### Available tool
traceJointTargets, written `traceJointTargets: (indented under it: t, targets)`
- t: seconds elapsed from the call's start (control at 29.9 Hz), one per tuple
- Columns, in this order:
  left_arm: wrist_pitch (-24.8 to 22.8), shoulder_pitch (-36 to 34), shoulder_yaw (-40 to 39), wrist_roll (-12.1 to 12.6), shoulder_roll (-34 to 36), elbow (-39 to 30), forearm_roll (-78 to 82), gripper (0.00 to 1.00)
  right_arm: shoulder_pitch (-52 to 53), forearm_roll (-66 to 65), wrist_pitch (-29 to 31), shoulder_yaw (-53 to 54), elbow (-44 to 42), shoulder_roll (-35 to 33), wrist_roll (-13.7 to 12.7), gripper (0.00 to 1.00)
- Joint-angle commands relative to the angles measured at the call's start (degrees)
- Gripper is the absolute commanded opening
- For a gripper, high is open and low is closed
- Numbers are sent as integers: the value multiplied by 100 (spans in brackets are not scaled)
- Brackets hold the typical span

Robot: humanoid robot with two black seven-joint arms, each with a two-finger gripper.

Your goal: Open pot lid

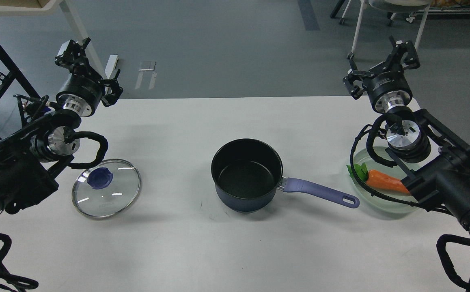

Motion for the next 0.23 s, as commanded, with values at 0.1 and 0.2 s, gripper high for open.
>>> traceJointTargets:
  t: [0.1,0.2]
  targets:
    - [26,20,-3,-23,-17,-38,-13,100,5,2,38,-34,22,-2,3,100]
    - [26,55,-3,-23,-8,-38,-13,100,22,-6,117,-34,57,-10,3,100]
